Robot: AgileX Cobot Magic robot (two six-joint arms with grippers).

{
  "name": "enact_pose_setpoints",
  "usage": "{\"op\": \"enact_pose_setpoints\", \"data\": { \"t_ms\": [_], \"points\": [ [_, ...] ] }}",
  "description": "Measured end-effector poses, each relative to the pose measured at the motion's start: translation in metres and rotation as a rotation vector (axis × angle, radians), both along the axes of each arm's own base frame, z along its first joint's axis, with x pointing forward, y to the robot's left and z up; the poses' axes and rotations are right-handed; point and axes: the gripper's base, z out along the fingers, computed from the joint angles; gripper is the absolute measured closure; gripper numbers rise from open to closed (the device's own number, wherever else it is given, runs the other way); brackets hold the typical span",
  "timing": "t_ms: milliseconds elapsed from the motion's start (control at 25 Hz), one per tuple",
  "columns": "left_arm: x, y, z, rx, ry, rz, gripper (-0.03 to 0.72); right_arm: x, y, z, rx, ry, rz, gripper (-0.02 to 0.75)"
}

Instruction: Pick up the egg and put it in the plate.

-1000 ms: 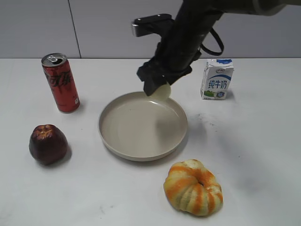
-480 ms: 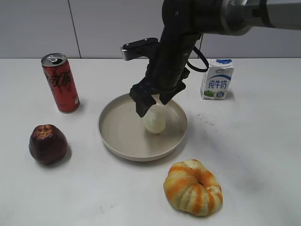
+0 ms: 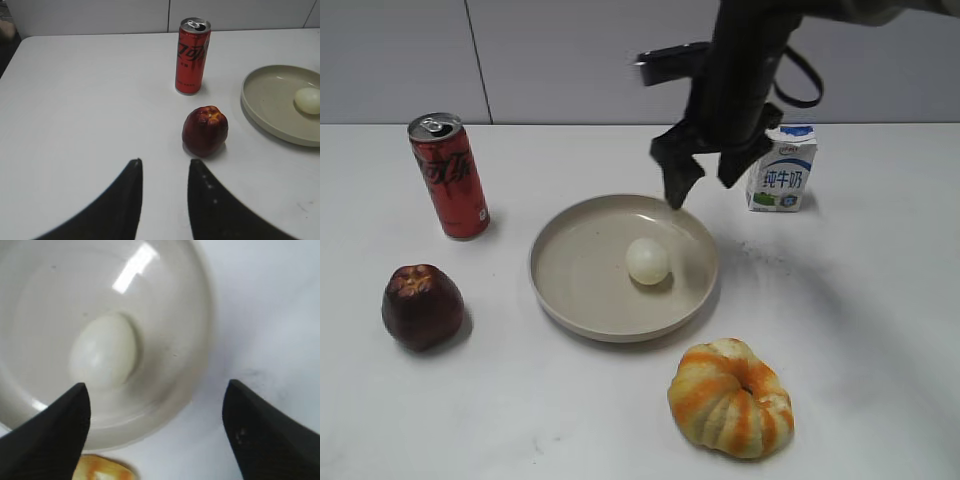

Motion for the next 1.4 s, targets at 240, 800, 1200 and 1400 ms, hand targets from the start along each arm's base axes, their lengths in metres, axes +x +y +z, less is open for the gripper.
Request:
{"op": "enact_pose_setpoints", "data": {
  "t_ms": [240, 800, 1200, 1400],
  "points": [
    [0.0, 0.0, 0.0, 0.0, 0.0, 0.0, 0.459, 0.027, -0.093, 0.029, 0.01, -0.006, -0.239, 0.143],
    [0.0, 0.0, 0.0, 0.0, 0.0, 0.0, 0.459, -0.034, -0.194, 0.061, -0.033, 0.029, -0.455, 0.153],
    [0.0, 0.0, 0.0, 0.0, 0.0, 0.0, 0.459, -0.155, -0.204, 0.066, -0.082, 0.06, -0.447, 0.153],
    [0.0, 0.0, 0.0, 0.0, 0.0, 0.0, 0.459, -0.201, -0.208, 0.069, -0.072, -0.01, -0.448, 0.153]
  ]
}}
